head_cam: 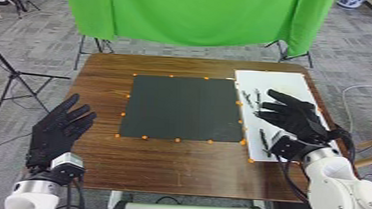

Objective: Arrange flowers

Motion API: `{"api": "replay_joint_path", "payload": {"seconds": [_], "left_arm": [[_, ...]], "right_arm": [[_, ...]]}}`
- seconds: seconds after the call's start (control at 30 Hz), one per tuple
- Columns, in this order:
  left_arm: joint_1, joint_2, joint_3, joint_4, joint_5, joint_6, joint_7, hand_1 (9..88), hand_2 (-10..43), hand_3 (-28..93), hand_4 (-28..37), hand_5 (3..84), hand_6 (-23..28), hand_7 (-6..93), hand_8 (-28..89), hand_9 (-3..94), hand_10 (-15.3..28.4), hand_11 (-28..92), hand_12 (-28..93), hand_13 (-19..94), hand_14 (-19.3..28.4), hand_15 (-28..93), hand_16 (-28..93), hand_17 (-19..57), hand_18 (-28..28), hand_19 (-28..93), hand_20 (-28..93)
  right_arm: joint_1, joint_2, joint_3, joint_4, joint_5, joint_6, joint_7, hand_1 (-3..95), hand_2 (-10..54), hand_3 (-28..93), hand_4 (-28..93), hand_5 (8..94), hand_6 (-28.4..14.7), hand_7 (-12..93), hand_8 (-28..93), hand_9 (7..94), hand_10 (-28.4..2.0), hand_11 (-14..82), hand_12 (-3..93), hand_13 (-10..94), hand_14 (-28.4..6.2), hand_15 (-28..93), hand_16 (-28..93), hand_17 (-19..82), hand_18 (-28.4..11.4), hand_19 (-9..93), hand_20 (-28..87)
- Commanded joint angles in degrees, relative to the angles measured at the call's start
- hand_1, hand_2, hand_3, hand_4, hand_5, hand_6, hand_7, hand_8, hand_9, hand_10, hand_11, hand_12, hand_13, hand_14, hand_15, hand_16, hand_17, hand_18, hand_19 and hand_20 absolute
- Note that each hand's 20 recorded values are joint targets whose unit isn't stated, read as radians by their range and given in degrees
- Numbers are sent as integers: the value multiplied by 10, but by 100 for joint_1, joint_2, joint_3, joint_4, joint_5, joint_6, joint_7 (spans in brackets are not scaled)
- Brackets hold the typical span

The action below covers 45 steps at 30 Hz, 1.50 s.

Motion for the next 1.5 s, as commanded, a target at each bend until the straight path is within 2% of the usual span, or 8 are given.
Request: {"api": "replay_joint_path", "payload": {"seconds": [0.03, 0.5, 0.83, 0.97, 1.0, 1.13, 1.3, 1.5], "left_arm": [[42, -10, 30, -28, 22, -50, -38, 241, 57, 813, -199, 373, 90, 130, -97, 365, 202, 257, 97, 271, 270, 490, -92, -84, 246, 604, -70], [66, -8, 40, -32, 26, -33, -36, 240, 57, 813, -200, 373, 91, 129, -97, 365, 203, 260, 97, 270, 271, 491, -93, -84, 245, 603, -67], [35, 17, 70, -23, 32, -23, -31, 240, 56, 814, -199, 373, 93, 131, -97, 365, 203, 259, 96, 270, 271, 491, -94, -84, 245, 604, -65], [44, 43, 93, -30, 23, 9, -2, 241, 57, 813, -200, 374, 93, 132, -96, 365, 203, 259, 97, 270, 271, 492, -94, -84, 245, 603, -65], [64, 48, 95, -36, 17, 7, 24, 241, 57, 813, -200, 374, 93, 131, -97, 365, 203, 259, 97, 270, 271, 492, -94, -84, 245, 604, -65], [67, 46, 87, -29, 27, -11, 10, 240, 57, 813, -200, 374, 94, 132, -97, 365, 203, 259, 97, 270, 270, 492, -94, -84, 245, 603, -65], [70, 53, 100, -24, 5, 23, 62, 240, 56, 814, -199, 374, 94, 133, -97, 365, 203, 259, 97, 269, 270, 492, -94, -84, 246, 604, -65], [93, 114, 114, -32, -22, 74, 125, 239, 56, 815, -200, 374, 94, 133, -97, 365, 203, 259, 97, 269, 271, 492, -94, -84, 245, 604, -65]], "right_arm": [[-50, 35, -9, -17, 1, 69, -62, 156, 157, 932, -233, 495, 6, 204, -162, 545, -172, 155, 117, 427, -200, 384, 94, 53, -205, 533, 209], [-21, 103, -62, -20, 11, 156, -91, 157, 156, 932, -234, 497, 2, 204, -162, 546, -171, 160, 117, 428, -200, 388, 96, 53, -205, 536, 210], [-30, 387, -270, -136, -1280, 652, 277, 168, 132, 932, -234, 490, -7, 206, -161, 554, -176, 174, 121, 442, -197, 414, 98, 67, -208, 561, 220], [61, 597, -545, -280, -2873, 1104, 1240, 188, 95, 931, -255, 487, -21, 211, -162, 581, -181, 276, 131, 499, -181, 584, 76, 121, -206, 673, 248], [740, 655, -1107, -203, -3506, 1331, 2000, 200, 74, 928, -263, 495, -32, 212, -160, 587, -182, 317, 137, 516, -174, 648, 72, 145, -209, 724, 265], [936, 862, -1581, -266, -5536, 1205, 3352, 233, 14, 912, -270, 529, -62, 219, -156, 592, -189, 490, 165, 578, -147, 790, 90, 212, -225, 861, 305], [1094, 1176, -2296, -292, -7333, 1208, 4657, 225, -17, 886, -270, 538, -82, 225, -153, 593, -192, 566, 182, 603, -136, 835, 99, 247, -230, 920, 322], [1358, 1238, -2718, -227, -8171, 929, 5440, 241, -45, 864, -266, 567, -88, 246, -157, 604, -192, 589, 186, 621, -131, 849, 103, 278, -236, 932, 374]]}}
